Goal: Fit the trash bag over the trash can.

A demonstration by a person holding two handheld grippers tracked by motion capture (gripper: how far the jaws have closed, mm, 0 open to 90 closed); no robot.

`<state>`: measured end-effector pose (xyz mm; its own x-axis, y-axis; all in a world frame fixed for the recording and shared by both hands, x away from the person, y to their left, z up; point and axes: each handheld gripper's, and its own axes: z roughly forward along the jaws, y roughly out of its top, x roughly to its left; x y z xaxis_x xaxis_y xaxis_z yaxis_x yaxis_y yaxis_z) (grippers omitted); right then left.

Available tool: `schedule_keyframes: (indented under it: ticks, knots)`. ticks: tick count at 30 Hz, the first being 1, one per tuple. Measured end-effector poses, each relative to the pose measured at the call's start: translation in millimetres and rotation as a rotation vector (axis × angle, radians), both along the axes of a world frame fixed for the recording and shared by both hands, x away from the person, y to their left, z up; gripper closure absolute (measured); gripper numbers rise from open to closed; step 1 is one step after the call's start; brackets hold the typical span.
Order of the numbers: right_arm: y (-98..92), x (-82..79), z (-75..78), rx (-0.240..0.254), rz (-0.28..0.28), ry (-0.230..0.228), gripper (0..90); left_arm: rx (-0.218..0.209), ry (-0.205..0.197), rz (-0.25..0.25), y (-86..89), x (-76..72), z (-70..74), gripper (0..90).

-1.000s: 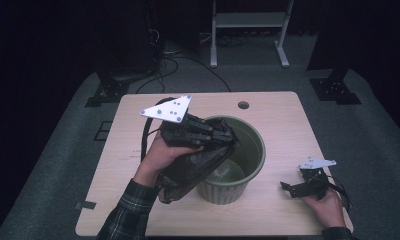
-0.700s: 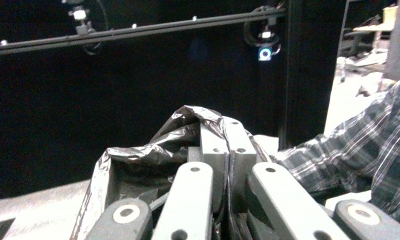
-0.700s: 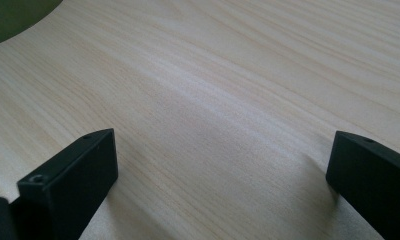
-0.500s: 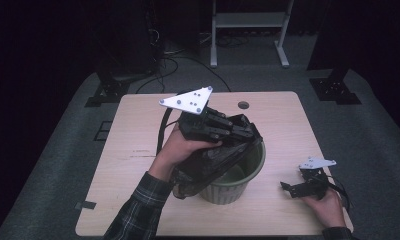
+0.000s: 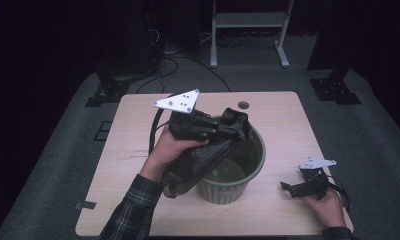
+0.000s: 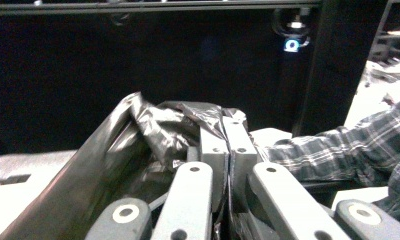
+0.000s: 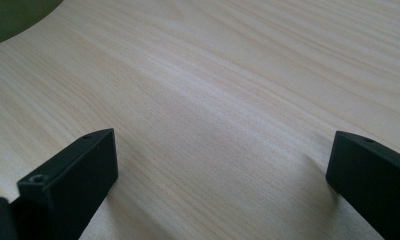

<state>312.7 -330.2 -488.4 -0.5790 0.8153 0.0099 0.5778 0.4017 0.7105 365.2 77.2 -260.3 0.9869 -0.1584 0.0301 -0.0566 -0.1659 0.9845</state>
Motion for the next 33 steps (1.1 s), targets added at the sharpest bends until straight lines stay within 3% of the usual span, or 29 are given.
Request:
schedule_keyframes:
  ticks: [6, 13, 17, 21, 24, 28, 33]
  knots:
    - [0.0, 0.1, 0.0, 0.000, 0.000, 0.000, 0.0, 0.023, 0.045, 0.077, 18.1, 10.7, -15.9, 88.3]
    - [0.0, 0.1, 0.0, 0.000, 0.000, 0.000, 0.0, 0.081, 0.081, 0.158, 27.6, 19.7, -30.0, 87.3]
    - [0.0, 0.1, 0.0, 0.000, 0.000, -0.001, 0.0, 0.131, 0.093, 0.203, 28.5, 22.5, -34.8, 85.5]
    - [0.0, 0.1, 0.0, 0.000, 0.000, 0.000, 0.0, 0.144, 0.090, 0.211, 27.4, 23.1, -38.3, 82.0]
    - [0.0, 0.1, 0.0, 0.000, 0.000, -0.001, 0.0, 0.182, 0.080, 0.238, 24.5, 23.8, -40.7, 79.6]
    - [0.0, 0.1, 0.0, 0.000, 0.000, -0.001, 0.0, 0.183, 0.075, 0.243, 22.0, 23.8, -42.1, 71.8]
    - [0.0, 0.1, 0.0, 0.000, -0.001, 0.000, 0.0, 0.169, 0.064, 0.241, 22.2, 21.9, -41.1, 53.3]
